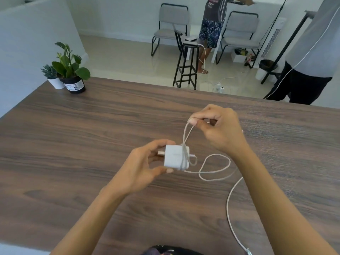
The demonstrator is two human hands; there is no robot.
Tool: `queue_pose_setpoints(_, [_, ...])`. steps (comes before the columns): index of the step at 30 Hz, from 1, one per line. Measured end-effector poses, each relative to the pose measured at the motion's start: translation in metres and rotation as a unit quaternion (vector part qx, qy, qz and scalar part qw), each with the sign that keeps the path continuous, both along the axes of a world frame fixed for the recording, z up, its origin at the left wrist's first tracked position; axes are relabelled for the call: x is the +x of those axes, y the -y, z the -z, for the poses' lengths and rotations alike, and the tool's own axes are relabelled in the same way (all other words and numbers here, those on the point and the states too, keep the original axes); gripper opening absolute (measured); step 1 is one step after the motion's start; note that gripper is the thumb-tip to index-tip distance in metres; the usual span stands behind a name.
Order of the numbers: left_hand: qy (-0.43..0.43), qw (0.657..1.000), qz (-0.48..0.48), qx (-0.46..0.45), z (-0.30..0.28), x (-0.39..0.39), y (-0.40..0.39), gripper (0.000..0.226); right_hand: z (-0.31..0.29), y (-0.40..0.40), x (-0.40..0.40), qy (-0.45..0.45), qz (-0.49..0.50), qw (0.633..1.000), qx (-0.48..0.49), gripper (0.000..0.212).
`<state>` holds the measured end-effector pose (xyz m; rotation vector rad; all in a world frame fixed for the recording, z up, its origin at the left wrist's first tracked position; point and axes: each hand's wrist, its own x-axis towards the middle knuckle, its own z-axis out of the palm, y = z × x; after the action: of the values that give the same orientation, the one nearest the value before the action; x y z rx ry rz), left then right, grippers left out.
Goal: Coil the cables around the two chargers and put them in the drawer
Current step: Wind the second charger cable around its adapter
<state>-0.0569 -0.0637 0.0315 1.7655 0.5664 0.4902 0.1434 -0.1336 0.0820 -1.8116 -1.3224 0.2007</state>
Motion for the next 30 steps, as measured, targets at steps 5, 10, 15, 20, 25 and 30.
queue_pose_setpoints(5, [0.073,0.995,0.001,-0.065,-0.026,-0.007,0.007,0.058,0.023,-0.013,-0.003,-0.172,-0.051,0.984,-0.017,0.006])
queue_pose_setpoints(10, [0.154,0.979,-0.103,-0.085,-0.036,-0.004,-0.006,0.060,0.062,-0.006,-0.017,-0.359,0.006,0.933,-0.021,0.007])
queue_pose_setpoints(15, [0.187,0.952,-0.227,-0.085,-0.035,0.006,-0.026,0.053,0.088,0.018,-0.043,-0.387,0.035,0.919,-0.062,0.004])
queue_pose_setpoints(20, [0.126,0.952,-0.278,-0.031,-0.018,0.016,-0.039,0.055,0.071,0.040,-0.066,-0.285,-0.054,0.952,-0.095,0.008])
queue_pose_setpoints(25, [0.042,0.980,-0.190,0.039,0.000,0.012,-0.036,0.060,0.027,0.049,-0.054,-0.126,-0.079,0.989,-0.008,0.005])
queue_pose_setpoints(30, [-0.018,0.997,-0.062,0.042,0.003,0.002,-0.020,0.061,0.004,0.033,-0.028,0.006,-0.048,0.998,0.049,0.007])
